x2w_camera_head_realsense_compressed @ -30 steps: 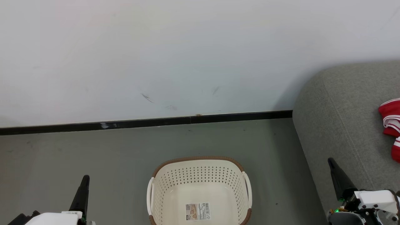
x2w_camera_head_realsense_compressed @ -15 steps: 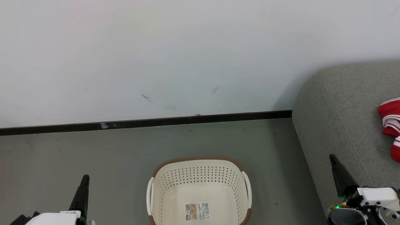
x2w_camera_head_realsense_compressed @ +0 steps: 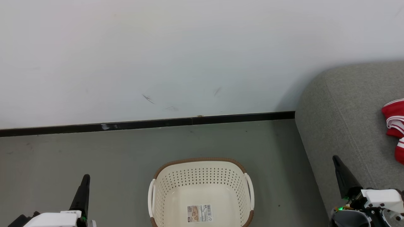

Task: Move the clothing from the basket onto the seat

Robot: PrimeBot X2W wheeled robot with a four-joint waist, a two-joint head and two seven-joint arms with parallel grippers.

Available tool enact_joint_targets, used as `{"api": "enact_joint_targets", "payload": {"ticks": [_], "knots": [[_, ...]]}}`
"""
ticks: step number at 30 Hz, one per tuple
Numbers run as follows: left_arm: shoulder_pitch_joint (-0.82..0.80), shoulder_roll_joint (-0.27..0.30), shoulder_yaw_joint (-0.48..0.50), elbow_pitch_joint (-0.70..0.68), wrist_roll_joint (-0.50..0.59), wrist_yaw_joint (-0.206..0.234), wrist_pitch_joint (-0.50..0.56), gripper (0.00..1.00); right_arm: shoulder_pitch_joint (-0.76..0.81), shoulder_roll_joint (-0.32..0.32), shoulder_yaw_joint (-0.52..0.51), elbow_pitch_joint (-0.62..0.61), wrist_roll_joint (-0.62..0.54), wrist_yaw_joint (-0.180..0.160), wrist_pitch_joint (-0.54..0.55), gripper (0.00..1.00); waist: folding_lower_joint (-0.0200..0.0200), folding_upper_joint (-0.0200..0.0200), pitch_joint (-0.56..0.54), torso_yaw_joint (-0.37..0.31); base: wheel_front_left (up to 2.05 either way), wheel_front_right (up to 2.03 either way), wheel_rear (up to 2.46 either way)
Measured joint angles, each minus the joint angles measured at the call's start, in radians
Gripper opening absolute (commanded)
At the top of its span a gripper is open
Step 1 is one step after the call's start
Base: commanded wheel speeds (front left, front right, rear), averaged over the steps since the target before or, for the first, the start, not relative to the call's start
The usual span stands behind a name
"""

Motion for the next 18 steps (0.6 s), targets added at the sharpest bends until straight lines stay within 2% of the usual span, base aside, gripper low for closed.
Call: {"api": "enact_joint_targets", "payload": {"ticks": [18], "knots": [[0.000, 0.000, 0.002, 0.006, 0.000, -0.008, 0.000, 0.00, 0.000, 0.000, 0.000, 0.000, 0.000, 0.000, 0.000, 0.00, -0.0001, 0.0000, 0.000, 0.000, 0.00, 0.00, 0.00]]}}
